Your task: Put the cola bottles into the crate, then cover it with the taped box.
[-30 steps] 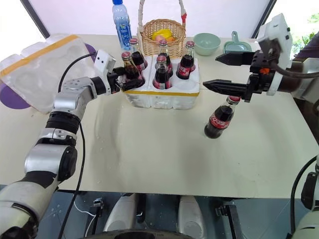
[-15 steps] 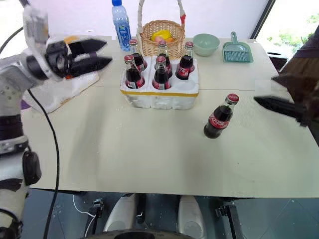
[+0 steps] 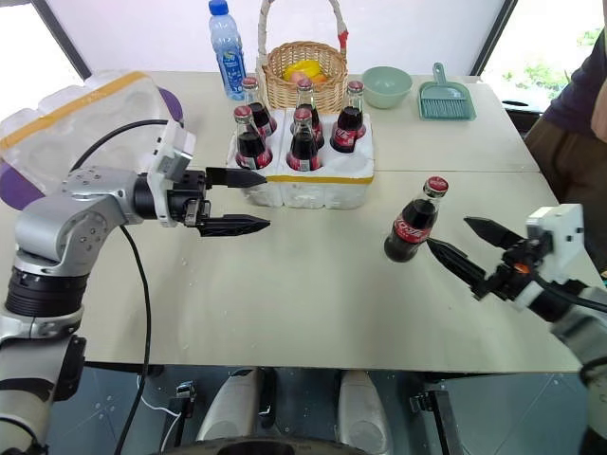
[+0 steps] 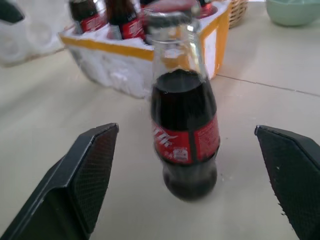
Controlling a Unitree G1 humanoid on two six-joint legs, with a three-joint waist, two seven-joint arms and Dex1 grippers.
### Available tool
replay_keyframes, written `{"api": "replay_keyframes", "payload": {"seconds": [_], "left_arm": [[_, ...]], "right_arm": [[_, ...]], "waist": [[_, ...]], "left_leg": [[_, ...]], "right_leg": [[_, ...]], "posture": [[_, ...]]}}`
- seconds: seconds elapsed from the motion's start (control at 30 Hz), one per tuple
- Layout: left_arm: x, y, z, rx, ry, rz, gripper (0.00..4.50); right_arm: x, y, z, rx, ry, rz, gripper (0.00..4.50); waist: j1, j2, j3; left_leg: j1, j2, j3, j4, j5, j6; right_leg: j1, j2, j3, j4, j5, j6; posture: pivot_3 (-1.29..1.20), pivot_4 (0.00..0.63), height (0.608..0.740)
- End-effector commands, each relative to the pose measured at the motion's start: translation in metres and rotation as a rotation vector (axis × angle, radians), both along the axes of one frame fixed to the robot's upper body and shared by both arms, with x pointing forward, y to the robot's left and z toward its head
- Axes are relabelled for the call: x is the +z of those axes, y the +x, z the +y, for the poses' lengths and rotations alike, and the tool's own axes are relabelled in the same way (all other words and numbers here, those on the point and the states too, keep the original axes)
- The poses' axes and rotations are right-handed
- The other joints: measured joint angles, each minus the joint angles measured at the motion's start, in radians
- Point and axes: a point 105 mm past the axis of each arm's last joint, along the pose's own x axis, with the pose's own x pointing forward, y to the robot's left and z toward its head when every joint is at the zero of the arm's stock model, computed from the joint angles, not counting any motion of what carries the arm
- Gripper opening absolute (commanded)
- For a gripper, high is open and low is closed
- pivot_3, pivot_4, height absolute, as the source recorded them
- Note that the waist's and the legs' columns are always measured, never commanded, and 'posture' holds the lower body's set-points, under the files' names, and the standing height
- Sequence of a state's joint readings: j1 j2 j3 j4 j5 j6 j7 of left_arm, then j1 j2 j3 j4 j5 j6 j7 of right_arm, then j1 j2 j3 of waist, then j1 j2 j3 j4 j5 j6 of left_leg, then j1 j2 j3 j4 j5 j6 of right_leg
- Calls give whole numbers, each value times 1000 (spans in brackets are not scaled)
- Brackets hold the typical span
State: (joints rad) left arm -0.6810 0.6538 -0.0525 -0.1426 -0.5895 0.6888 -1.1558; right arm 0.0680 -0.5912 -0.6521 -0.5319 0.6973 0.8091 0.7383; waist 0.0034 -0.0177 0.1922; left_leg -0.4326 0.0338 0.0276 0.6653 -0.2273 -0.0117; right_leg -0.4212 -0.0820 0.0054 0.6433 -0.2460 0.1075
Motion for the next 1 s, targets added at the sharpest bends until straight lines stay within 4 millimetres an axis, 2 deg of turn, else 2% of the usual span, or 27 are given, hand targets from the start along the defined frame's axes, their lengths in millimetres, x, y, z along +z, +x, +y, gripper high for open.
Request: {"api": "replay_keyframes", "payload": {"seconds": [0.03, 0.4, 0.6, 0.8, 0.9, 0.97, 1.0], "left_arm": [[10, -2, -4, -7, -7, -54, 4469], [8, -3, -8, -9, -9, -61, 4469], [9, -3, -12, -20, -11, -65, 4469], [11, -2, -12, -24, -10, -63, 4469], [10, -2, -12, -22, -8, -64, 4500], [10, -1, -11, -19, -8, -64, 4500], [10, -1, -11, -17, -8, -64, 4500]], "right_arm": [[-2, 6, 2, -18, 4, -32, 4500], [-18, 18, 17, 20, 47, 2, 4500], [-25, 40, 15, 3, 81, 6, 4500], [-36, 55, 25, 32, 89, 23, 4500], [-30, 55, 26, 45, 103, 3, 3620], [-21, 53, 25, 51, 102, -18, 2836], [-18, 52, 25, 54, 99, -24, 2834]], "waist": [[1, 0, 0], [3, 0, 0], [1, 0, 0], [1, 0, 0], [2, 0, 0], [3, 0, 0], [2, 0, 0]], "left_leg": [[0, 0, 0, 0, 0, 0], [0, 0, 0, 0, 0, 0], [0, 0, 0, 0, 0, 0], [0, 0, 0, -1, 0, 0], [0, 0, 0, -1, 0, 0], [0, 0, 0, -1, 0, 0], [0, 0, 0, -1, 0, 0]], "right_leg": [[0, 0, 0, 0, 0, 0], [0, 0, 0, 0, 0, 0], [0, 0, 0, 0, 0, 0], [0, 0, 0, 0, 0, 0], [0, 0, 0, 0, 0, 0], [0, 0, 0, 0, 0, 0], [0, 0, 0, 0, 0, 0]], "posture": [[0, 150, 740], [0, 150, 740], [0, 150, 740], [0, 150, 740], [0, 150, 740], [0, 150, 740], [0, 150, 740]]}}
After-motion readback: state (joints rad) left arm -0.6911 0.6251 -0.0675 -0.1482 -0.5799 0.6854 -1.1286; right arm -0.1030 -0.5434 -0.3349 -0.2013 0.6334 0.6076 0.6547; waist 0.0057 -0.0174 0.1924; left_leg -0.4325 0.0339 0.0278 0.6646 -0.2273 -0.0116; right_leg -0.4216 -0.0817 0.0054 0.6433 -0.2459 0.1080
